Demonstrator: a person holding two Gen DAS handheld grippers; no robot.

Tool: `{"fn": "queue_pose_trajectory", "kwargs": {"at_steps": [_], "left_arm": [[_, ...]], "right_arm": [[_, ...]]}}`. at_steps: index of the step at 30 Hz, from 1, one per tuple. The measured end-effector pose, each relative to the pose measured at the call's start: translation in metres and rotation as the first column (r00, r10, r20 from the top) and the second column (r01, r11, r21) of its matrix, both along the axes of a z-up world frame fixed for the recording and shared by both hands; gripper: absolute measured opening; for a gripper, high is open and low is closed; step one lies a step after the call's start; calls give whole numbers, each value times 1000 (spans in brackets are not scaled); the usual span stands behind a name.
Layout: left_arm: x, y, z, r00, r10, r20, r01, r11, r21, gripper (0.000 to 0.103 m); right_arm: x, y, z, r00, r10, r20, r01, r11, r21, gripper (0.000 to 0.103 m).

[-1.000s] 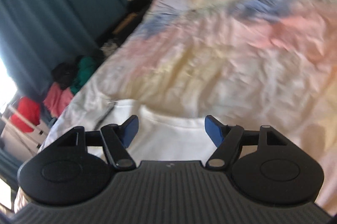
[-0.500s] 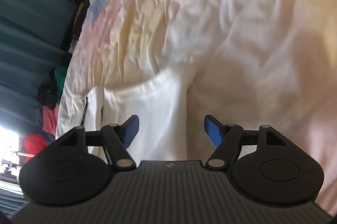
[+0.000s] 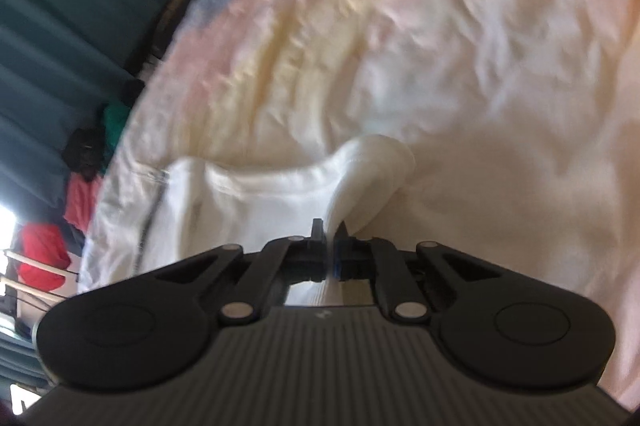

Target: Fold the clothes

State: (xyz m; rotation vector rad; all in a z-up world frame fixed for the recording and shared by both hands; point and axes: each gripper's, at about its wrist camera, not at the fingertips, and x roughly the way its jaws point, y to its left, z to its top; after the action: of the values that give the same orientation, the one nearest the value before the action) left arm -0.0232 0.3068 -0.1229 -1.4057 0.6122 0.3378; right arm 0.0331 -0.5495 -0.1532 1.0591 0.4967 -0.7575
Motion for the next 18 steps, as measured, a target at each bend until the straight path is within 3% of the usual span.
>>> {"fn": "queue_pose_trajectory", "kwargs": {"at_steps": [3,9,13,18], "left_arm": [[-2,-5,10,998,-5,61,1,998,62,14],[-20,-12,42,989,-37,142,18,992,127,14],[13,0,68,987,-85,135,68,990,125,14],[96,0,114,982,-132,133,108,978,178,14]], "right_arm": [[-3,11,20,999,27,36,-23,994,-111,6],[-21,11,48,990,24,136,0,985,-175,6],[-1,8,65,992,44,121,-18,979,-203,6],[75,18,103,993,99,66,-70,937,-342,6]]}}
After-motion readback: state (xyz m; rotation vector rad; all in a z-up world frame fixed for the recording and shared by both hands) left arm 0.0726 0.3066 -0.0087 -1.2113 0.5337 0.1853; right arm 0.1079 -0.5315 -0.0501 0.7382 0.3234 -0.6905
